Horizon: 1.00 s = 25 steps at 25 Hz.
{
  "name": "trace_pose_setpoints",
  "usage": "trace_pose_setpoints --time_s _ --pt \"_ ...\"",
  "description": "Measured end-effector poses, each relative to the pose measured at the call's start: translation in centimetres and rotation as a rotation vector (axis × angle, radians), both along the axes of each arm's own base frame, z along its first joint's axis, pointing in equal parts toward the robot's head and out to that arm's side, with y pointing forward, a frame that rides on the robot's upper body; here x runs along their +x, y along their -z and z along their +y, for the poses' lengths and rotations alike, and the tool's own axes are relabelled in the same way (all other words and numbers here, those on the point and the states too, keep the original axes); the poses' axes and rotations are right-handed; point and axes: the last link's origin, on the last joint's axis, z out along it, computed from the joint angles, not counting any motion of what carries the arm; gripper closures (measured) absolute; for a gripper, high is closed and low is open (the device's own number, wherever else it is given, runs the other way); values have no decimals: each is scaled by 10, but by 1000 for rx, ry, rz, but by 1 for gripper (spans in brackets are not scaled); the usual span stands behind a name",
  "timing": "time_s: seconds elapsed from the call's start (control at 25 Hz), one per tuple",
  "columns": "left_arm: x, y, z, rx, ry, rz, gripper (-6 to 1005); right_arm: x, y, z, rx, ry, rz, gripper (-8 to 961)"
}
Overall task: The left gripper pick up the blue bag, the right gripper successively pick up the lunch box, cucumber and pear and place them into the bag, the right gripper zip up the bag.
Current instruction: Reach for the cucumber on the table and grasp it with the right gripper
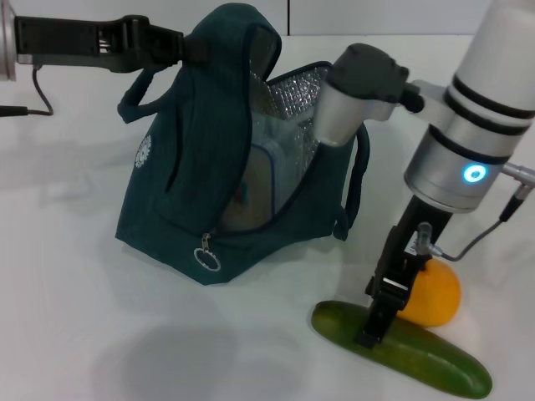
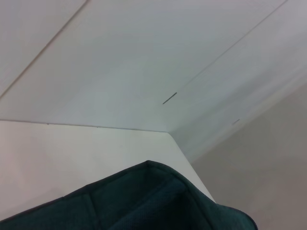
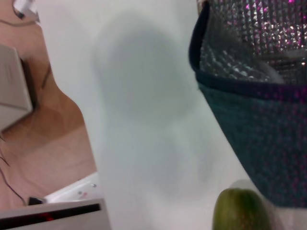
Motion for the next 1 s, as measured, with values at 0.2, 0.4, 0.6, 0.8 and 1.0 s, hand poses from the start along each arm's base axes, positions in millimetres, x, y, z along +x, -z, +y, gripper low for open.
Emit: trace_pose_setpoints --time_s 0.2,0.4,0.6,0.8,1.0 --pt "0 0 1 4 0 1 946 -5 7 2 12 -52 -18 174" --pt "0 -1 2 12 -3 4 945 -4 16 0 3 -108 -56 177" --pt "-2 -1 2 21 -9 7 945 -2 24 -5 -13 -152 -82 179" --pt "-4 -2 2 23 -12 9 945 -1 31 -9 -23 -183 -90 182" --pt "-2 -2 3 24 -7 10 945 -1 37 -13 -38 -224 -106 184"
